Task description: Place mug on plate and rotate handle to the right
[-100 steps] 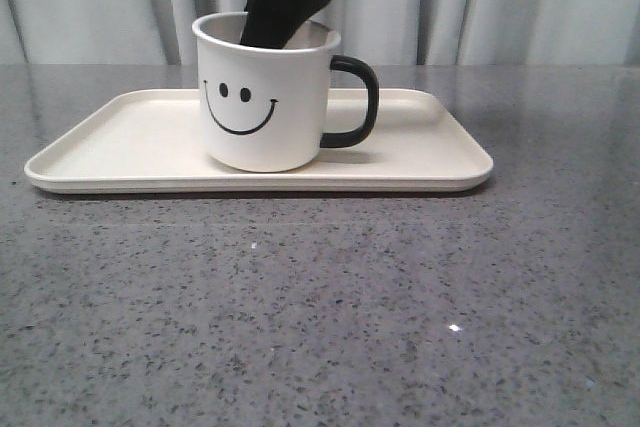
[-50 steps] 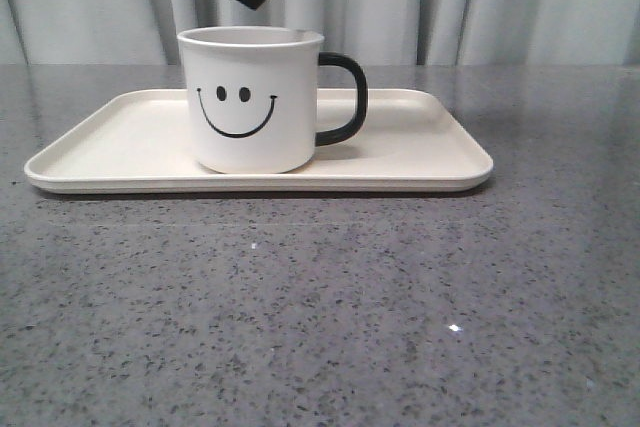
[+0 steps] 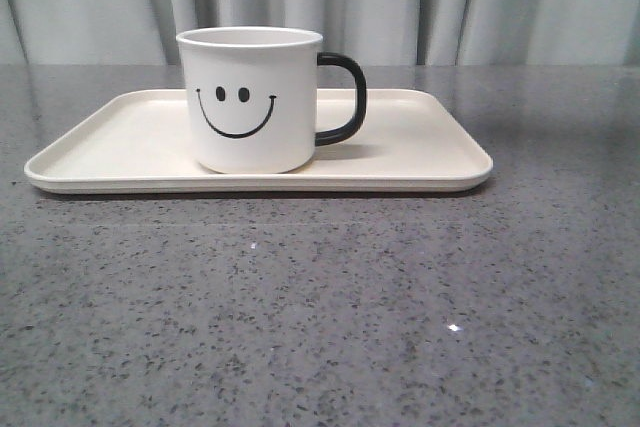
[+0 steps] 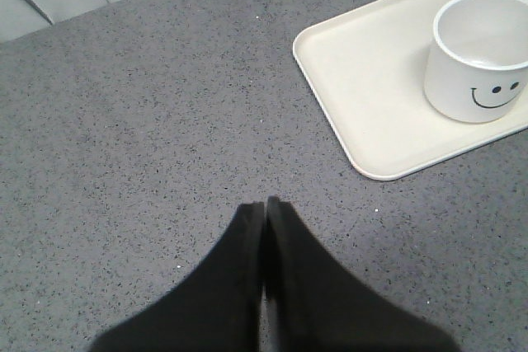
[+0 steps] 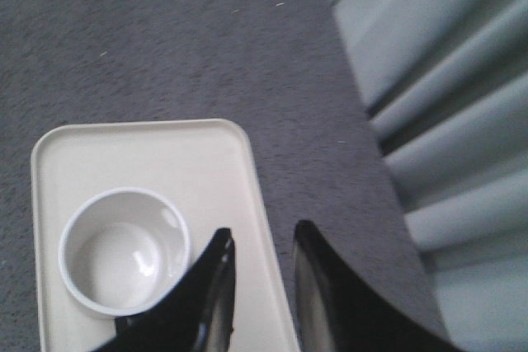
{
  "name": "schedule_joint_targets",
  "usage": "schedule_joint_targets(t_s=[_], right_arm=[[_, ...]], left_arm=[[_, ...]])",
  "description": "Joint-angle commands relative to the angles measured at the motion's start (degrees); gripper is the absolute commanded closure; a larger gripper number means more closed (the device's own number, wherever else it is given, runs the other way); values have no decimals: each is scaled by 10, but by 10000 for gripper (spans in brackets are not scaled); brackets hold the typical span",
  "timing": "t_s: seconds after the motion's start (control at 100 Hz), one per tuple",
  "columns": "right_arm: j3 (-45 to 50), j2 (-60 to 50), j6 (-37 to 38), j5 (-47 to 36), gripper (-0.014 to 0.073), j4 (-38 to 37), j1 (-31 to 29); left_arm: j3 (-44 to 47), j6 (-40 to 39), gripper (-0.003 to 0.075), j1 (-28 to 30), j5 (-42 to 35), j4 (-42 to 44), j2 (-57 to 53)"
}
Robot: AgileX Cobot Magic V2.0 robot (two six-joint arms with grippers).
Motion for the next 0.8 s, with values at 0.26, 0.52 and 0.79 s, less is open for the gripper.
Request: schedule_joint_targets(t_s=[0.26,0.52,0.79], right_arm=[[-15,-194,121,-15,389,60,-241],[154,-336,183,-113,391,77,-371],[440,-509,229,-266,593,42,-372]], left_arm=[[-11,-5,740,-4,-52,7,2],[-11,-5,740,-4,-71,9,2],[-11,-5,740,-4,-77,10,2]])
